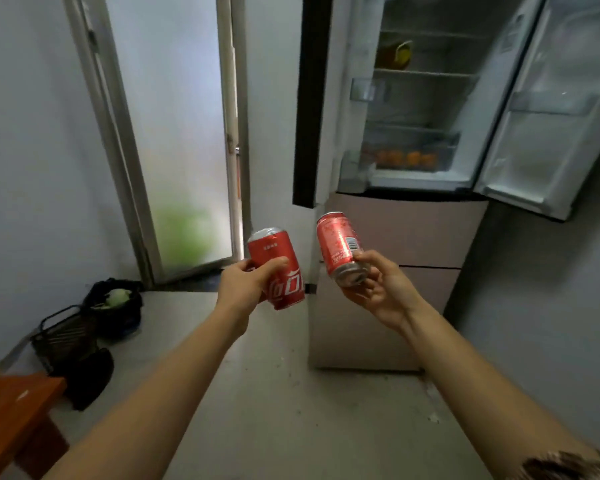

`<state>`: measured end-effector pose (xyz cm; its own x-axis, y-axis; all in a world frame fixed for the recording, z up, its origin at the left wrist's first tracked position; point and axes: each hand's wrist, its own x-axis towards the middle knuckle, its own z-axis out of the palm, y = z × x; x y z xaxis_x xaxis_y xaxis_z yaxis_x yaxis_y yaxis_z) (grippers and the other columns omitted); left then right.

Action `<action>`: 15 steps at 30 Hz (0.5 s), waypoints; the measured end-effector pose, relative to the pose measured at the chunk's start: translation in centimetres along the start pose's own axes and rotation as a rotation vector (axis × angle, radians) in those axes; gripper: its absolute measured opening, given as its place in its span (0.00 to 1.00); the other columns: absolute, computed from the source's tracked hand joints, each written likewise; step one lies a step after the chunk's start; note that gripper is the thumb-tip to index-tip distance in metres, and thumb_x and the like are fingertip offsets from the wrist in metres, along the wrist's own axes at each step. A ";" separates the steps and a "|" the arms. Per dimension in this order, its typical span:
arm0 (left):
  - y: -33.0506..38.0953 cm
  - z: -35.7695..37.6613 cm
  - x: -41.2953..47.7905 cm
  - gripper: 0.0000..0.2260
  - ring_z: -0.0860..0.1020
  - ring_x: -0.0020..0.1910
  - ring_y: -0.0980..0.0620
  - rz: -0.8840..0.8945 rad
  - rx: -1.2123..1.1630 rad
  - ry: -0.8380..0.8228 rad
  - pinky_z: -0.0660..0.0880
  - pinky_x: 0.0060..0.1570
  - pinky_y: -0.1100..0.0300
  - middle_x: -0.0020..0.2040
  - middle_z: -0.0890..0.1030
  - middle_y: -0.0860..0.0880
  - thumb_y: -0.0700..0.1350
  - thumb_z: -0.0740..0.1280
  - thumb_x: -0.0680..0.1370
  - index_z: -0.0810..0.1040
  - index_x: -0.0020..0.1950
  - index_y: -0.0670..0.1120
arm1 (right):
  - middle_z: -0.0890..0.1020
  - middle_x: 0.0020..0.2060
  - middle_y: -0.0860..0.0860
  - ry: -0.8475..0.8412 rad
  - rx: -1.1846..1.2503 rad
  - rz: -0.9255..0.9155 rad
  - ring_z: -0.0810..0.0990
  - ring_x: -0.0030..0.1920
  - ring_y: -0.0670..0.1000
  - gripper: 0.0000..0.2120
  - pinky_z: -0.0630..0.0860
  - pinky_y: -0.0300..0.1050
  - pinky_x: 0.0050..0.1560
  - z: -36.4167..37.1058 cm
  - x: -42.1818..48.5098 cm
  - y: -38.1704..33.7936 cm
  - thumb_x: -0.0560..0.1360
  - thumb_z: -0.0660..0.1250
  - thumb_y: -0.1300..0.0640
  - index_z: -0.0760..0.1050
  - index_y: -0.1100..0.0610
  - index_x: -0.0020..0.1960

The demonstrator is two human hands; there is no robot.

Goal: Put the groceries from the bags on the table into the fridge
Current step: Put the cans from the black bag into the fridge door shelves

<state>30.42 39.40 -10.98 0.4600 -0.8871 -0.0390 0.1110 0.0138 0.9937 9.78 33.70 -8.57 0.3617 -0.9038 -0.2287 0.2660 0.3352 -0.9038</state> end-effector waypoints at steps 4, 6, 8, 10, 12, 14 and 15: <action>0.9 7.8 4.3 0.27 0.80 0.54 0.47 -0.003 -0.009 -0.142 0.77 0.56 0.47 0.57 0.80 0.46 0.48 0.75 0.69 0.73 0.66 0.45 | 0.79 0.57 0.60 0.039 0.058 -0.073 0.79 0.57 0.57 0.21 0.78 0.49 0.55 -5.5 2.9 -4.4 0.70 0.70 0.54 0.72 0.60 0.60; 1.4 11.4 6.8 0.26 0.80 0.53 0.48 0.015 0.001 -0.196 0.78 0.53 0.50 0.57 0.80 0.46 0.48 0.75 0.70 0.73 0.66 0.45 | 0.80 0.57 0.60 0.064 0.052 -0.115 0.79 0.56 0.57 0.21 0.77 0.49 0.56 -7.7 5.0 -6.7 0.69 0.70 0.55 0.73 0.60 0.60; 2.2 14.9 9.9 0.27 0.80 0.53 0.49 0.064 0.015 -0.247 0.78 0.49 0.53 0.58 0.80 0.46 0.47 0.75 0.69 0.73 0.65 0.45 | 0.80 0.56 0.60 0.096 0.042 -0.163 0.80 0.55 0.57 0.25 0.77 0.50 0.57 -9.7 7.3 -9.3 0.65 0.72 0.55 0.73 0.60 0.59; 3.4 18.2 13.4 0.27 0.80 0.52 0.50 0.128 0.034 -0.296 0.78 0.47 0.56 0.57 0.80 0.47 0.48 0.76 0.67 0.74 0.64 0.45 | 0.79 0.56 0.60 0.111 0.057 -0.214 0.80 0.55 0.57 0.27 0.77 0.51 0.58 -11.9 10.0 -11.8 0.64 0.72 0.56 0.72 0.61 0.61; 4.9 21.6 17.2 0.27 0.80 0.51 0.52 0.196 0.059 -0.315 0.77 0.46 0.57 0.55 0.80 0.49 0.49 0.77 0.66 0.74 0.63 0.47 | 0.80 0.55 0.60 0.105 0.079 -0.263 0.80 0.56 0.58 0.22 0.76 0.52 0.59 -13.9 12.9 -14.4 0.67 0.71 0.57 0.72 0.60 0.60; 6.4 25.0 20.8 0.26 0.81 0.49 0.53 0.246 0.064 -0.324 0.77 0.43 0.59 0.53 0.81 0.50 0.48 0.78 0.65 0.75 0.61 0.48 | 0.80 0.53 0.59 0.098 0.085 -0.295 0.80 0.55 0.58 0.19 0.76 0.53 0.60 -15.7 16.0 -17.0 0.69 0.69 0.59 0.72 0.59 0.58; 7.0 26.7 22.5 0.25 0.81 0.48 0.53 0.264 0.059 -0.328 0.77 0.43 0.59 0.52 0.81 0.51 0.48 0.78 0.65 0.76 0.60 0.48 | 0.81 0.53 0.59 0.099 0.084 -0.306 0.80 0.55 0.58 0.18 0.76 0.53 0.60 -16.4 17.6 -18.3 0.69 0.69 0.59 0.72 0.59 0.58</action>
<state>18.03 7.21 -2.08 0.1599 -0.9566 0.2435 -0.0283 0.2421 0.9698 -3.44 7.32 -1.96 0.1666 -0.9860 0.0114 0.4228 0.0610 -0.9041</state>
